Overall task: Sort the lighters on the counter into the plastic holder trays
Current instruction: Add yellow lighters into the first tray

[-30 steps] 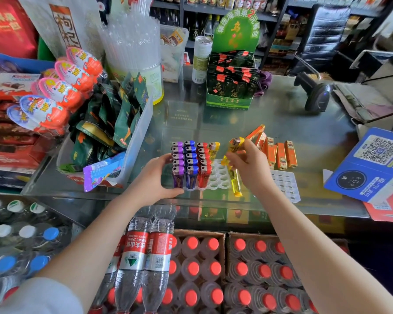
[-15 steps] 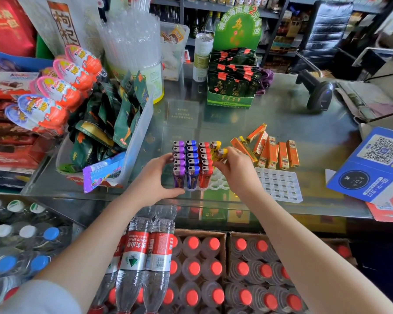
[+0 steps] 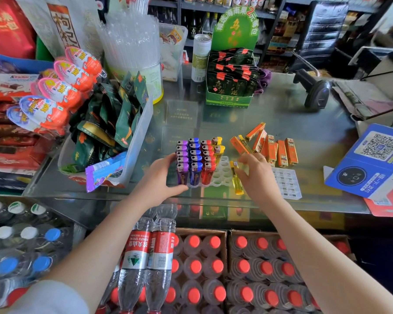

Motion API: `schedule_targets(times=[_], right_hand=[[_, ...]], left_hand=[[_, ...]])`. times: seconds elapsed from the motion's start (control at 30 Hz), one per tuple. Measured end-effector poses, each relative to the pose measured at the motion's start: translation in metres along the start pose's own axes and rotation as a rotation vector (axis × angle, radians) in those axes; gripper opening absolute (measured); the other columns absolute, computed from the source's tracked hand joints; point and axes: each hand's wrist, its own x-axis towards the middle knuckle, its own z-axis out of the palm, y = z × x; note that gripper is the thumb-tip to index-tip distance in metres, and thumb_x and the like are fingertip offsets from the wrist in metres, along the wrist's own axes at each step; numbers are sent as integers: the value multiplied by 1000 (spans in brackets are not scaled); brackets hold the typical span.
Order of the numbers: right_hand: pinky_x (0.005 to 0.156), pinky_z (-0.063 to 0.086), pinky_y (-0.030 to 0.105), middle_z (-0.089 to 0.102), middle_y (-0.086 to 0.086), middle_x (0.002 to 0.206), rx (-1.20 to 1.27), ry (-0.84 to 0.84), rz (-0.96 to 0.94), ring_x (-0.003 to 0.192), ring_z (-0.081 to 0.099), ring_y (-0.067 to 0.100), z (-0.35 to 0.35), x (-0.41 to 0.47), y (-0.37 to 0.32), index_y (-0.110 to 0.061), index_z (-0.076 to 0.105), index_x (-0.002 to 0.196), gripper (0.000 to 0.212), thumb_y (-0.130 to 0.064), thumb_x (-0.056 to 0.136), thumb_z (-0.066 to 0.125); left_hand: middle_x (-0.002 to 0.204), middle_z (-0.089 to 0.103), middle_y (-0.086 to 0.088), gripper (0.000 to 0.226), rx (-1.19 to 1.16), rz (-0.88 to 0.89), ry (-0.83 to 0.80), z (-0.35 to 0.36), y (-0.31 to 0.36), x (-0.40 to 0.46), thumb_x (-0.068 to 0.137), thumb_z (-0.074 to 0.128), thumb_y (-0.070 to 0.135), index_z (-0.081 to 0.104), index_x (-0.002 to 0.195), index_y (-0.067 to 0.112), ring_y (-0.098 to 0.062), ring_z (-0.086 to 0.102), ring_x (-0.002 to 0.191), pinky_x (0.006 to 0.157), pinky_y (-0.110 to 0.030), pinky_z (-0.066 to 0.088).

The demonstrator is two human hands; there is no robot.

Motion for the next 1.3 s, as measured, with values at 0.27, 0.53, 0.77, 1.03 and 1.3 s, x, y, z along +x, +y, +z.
schedule_targets(times=[0.27, 0.53, 0.77, 1.03, 1.3], right_hand=[[69, 46, 28, 65, 14, 109, -88, -204, 149, 83, 59, 24, -9, 15, -2, -5, 54, 122, 41, -22, 86, 63], [48, 40, 24, 58, 12, 83, -215, -280, 216, 63, 52, 22, 3, 29, -6, -4, 55, 83, 5, 0, 82, 53], [62, 43, 25, 62, 1, 91, 387, -83, 101, 72, 54, 16, -17, 14, -10, -14, 52, 108, 23, -15, 87, 60], [60, 40, 21, 57, 1, 82, 749, -105, 131, 61, 45, 6, 5, -2, -20, -17, 52, 92, 4, -17, 90, 55], [79, 51, 37, 58, 5, 98, 442, -116, -37, 86, 58, 20, 9, -2, -19, -11, 53, 108, 16, -11, 92, 49]], left_hand=[[124, 55, 10, 70, -29, 27, -5, 2, -3, 4, 66, 76, 35, 40, 126, 32, -11, 49, 115, 98, -42, 41], [126, 54, 13, 73, -42, 17, 15, 4, -9, 6, 63, 76, 39, 40, 127, 34, -10, 48, 116, 99, -45, 41], [125, 54, 14, 70, -51, 50, 36, 6, -12, 6, 64, 75, 39, 41, 125, 34, -11, 48, 117, 98, -45, 41], [123, 55, 15, 68, -55, 60, 43, 7, -12, 6, 65, 76, 39, 42, 124, 34, -11, 49, 116, 98, -45, 41], [124, 54, 16, 72, -54, 41, 23, 8, -18, 8, 65, 73, 46, 38, 127, 39, -10, 48, 118, 98, -46, 41]])
